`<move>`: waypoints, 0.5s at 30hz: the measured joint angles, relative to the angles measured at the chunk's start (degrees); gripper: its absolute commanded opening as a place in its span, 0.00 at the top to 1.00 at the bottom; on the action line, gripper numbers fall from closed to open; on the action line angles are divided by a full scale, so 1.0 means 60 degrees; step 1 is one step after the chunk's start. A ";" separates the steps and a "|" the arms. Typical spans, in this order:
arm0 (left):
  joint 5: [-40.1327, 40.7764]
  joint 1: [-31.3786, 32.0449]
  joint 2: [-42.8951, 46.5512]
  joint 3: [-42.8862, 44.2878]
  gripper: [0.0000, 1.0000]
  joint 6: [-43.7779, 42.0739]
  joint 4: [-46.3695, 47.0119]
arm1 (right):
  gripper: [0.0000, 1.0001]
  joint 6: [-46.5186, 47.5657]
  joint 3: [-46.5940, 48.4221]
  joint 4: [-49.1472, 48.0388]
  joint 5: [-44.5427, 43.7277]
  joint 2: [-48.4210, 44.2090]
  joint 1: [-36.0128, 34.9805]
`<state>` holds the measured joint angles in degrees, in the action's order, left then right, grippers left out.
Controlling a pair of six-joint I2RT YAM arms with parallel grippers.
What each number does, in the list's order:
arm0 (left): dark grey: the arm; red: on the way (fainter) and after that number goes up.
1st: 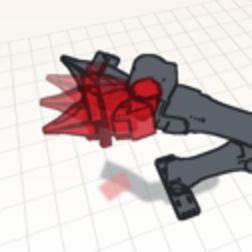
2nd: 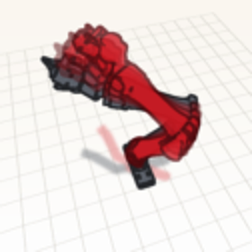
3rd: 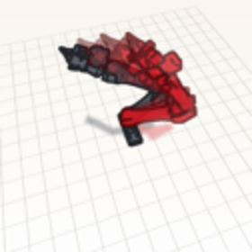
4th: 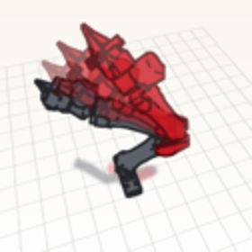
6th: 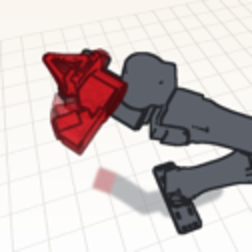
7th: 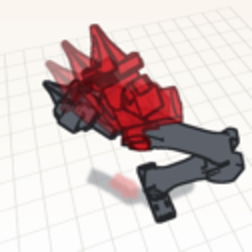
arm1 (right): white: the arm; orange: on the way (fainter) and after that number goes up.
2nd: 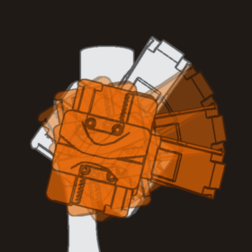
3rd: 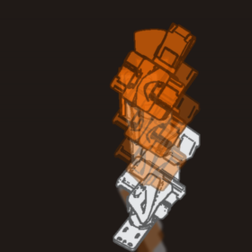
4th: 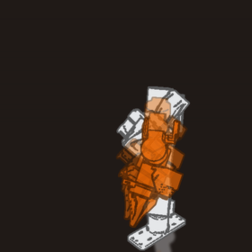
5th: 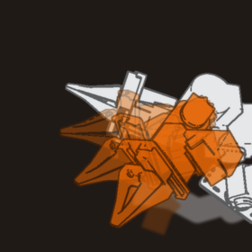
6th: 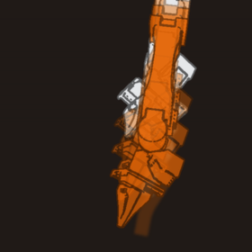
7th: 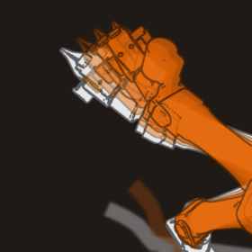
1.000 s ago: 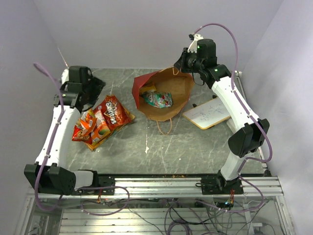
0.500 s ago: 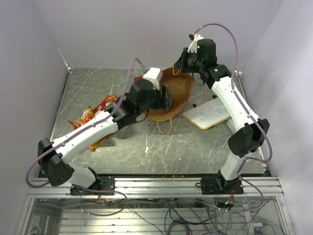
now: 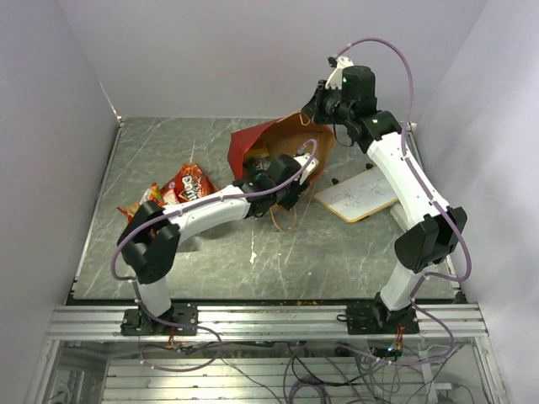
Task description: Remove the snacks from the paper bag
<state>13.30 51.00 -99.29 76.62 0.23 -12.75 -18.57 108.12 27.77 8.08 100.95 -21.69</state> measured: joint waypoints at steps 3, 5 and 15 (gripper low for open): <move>0.0149 -0.0204 -0.0736 0.0255 0.32 -0.0229 -0.0033 | 1.00 0.0033 -0.0004 0.0022 -0.0025 -0.0062 0.0000; 0.0229 -0.0372 -0.1067 0.0393 0.32 -0.0284 -0.0047 | 1.00 0.0040 -0.0044 0.0036 -0.0047 -0.0131 0.0000; 0.0237 -0.0871 -0.1763 0.0696 0.24 -0.0499 0.0863 | 1.00 0.0033 -0.0073 0.0069 -0.0025 -0.0193 0.0000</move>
<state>14.72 45.78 -109.86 80.79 -2.76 -7.57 -18.37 107.68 28.18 7.92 99.79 -21.69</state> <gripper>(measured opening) 0.744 0.010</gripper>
